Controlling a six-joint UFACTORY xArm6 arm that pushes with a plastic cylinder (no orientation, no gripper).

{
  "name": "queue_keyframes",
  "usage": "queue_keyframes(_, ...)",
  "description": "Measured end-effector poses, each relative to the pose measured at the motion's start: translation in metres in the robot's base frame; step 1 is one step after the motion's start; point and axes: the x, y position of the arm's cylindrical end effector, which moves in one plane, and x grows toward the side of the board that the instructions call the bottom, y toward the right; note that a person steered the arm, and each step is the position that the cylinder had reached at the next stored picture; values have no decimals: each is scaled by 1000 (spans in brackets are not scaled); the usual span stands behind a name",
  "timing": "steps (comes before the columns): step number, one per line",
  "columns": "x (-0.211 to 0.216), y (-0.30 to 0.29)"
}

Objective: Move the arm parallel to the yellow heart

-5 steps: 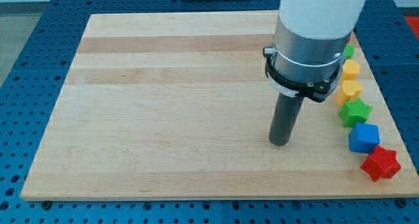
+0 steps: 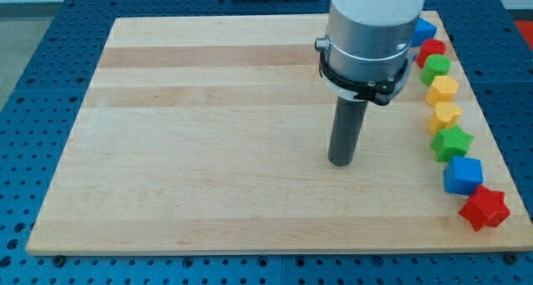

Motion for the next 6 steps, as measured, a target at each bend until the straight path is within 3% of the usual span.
queue_keyframes(6, -42, 0)
